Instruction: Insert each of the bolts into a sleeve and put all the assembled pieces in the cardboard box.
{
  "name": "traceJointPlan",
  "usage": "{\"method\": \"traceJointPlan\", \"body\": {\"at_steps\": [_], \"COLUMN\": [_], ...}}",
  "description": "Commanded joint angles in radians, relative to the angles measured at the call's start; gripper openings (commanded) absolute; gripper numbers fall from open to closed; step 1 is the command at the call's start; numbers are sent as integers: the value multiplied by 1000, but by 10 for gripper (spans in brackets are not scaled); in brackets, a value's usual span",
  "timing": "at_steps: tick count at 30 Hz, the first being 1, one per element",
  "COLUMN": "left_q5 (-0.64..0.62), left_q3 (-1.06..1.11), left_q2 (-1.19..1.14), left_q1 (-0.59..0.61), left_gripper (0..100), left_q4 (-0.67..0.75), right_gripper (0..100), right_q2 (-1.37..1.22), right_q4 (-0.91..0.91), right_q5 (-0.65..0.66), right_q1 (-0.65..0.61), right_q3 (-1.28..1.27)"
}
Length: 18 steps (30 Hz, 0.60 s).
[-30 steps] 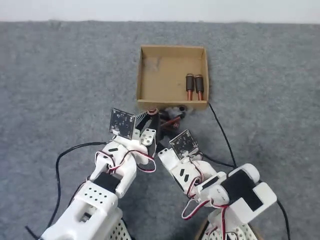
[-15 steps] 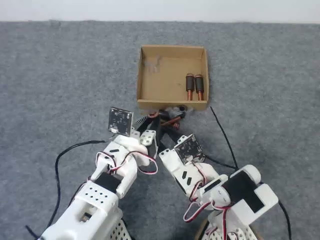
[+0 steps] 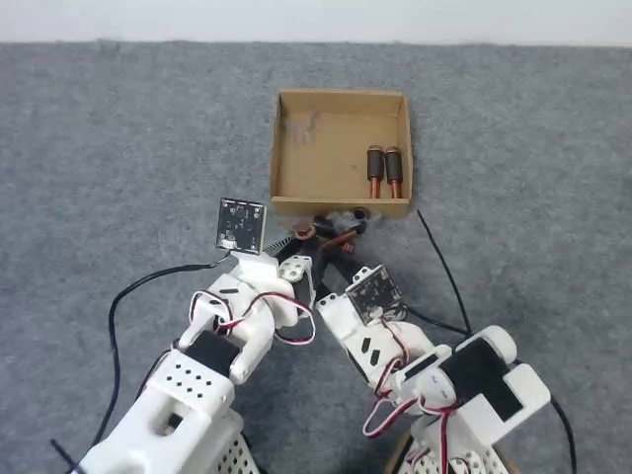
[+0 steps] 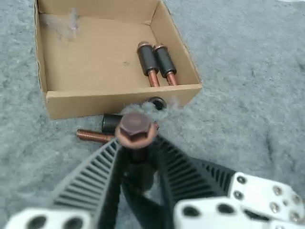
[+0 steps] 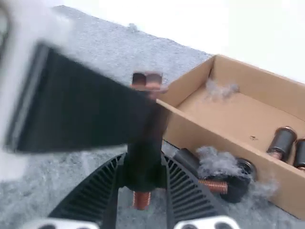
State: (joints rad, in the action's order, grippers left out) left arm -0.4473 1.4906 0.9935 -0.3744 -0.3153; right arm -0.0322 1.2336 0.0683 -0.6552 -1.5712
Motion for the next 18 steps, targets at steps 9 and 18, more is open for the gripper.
{"method": "traceJointPlan", "body": {"at_steps": [9, 18], "left_q5": [-49, -54], "left_q3": [-36, -48], "left_q2": [14, 218], "left_q1": [12, 43], "left_gripper": [160, 162], "left_q4": [-54, -143], "right_gripper": [6, 6], "right_q2": [64, 27], "right_q4": [35, -48], "right_q5": [18, 17], "right_q1": [30, 67], "right_q3": [15, 84]}}
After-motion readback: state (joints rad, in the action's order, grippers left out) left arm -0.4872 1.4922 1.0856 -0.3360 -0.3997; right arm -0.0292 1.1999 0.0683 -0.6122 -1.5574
